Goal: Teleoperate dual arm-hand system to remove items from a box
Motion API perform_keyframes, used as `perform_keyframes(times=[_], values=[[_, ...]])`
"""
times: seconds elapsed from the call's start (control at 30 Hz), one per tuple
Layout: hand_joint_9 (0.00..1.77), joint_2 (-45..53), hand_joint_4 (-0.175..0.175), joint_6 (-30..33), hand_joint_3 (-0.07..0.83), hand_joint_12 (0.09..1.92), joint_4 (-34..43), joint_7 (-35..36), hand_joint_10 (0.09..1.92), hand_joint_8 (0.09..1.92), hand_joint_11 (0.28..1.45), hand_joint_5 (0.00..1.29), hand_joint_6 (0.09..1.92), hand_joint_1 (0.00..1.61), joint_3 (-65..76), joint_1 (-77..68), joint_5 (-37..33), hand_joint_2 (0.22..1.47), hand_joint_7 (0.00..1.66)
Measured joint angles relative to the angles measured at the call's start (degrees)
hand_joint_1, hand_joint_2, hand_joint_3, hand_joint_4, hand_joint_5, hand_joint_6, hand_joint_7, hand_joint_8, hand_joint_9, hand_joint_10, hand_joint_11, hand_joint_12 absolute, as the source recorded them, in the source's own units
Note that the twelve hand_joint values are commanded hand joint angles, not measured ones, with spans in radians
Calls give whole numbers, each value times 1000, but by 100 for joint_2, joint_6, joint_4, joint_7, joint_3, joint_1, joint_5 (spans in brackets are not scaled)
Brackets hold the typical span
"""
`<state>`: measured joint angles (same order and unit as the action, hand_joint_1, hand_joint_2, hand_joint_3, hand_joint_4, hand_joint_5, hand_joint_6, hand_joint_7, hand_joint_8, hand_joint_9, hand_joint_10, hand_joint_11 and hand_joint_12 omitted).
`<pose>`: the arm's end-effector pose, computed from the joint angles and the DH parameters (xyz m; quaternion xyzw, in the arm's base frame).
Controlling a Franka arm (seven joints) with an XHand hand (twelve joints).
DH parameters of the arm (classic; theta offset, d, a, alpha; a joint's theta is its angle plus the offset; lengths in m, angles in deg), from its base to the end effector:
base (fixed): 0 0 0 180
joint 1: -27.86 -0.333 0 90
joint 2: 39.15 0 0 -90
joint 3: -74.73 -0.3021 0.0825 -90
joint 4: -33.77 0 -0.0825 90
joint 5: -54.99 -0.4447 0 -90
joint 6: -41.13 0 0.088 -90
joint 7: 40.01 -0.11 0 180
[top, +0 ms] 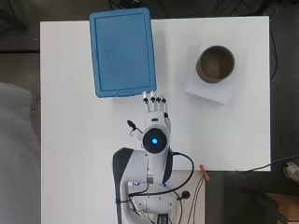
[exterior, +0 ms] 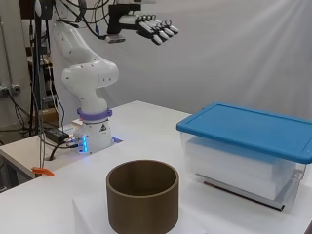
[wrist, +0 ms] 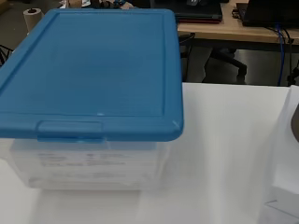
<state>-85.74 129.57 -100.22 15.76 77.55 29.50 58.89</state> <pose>0.3661 -0.0399 0.5943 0.8985 0.4386 -0.0004 0.0184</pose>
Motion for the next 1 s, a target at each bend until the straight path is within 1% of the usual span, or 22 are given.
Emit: perform_keyframes(times=[0.1,0.17,0.27,0.33,0.47,0.6,0.7,0.77,0.8,0.87,0.93,1.0], values=[[203,-198,0,-187,15,87,143,1284,87,87,401,86,87,269,978,245,837,957,139],[195,-307,6,-294,4,87,223,2066,87,87,402,76,87,242,1670,377,1257,944,130],[206,-479,10,-437,-10,87,321,2693,87,87,408,67,87,222,2314,544,1764,912,130],[216,-570,15,-484,-13,87,343,2870,87,87,412,76,87,217,2360,607,1951,899,134],[254,-705,18,-415,-23,87,148,2859,87,87,423,98,87,207,1984,620,1961,853,149],[244,-1091,8,-330,-20,87,-520,2508,87,87,424,98,87,182,1167,589,1486,834,143],[210,-1501,-25,-234,-25,87,-1027,2203,87,87,414,20,87,172,747,547,1202,799,91],[170,-1494,-56,-55,-27,87,-1093,1994,87,87,400,4,87,169,686,486,1129,772,53],[155,-1359,-66,85,-27,87,-1054,1931,87,87,397,1,87,171,685,447,1098,763,37],[145,-853,-77,423,-24,87,-884,1818,87,87,397,0,87,194,674,366,1022,752,19],[171,28,-73,787,-17,87,-592,1722,87,87,405,0,87,229,634,284,952,753,30],[186,828,-65,1145,1,87,-367,1642,87,87,409,0,87,189,530,226,999,787,41]])
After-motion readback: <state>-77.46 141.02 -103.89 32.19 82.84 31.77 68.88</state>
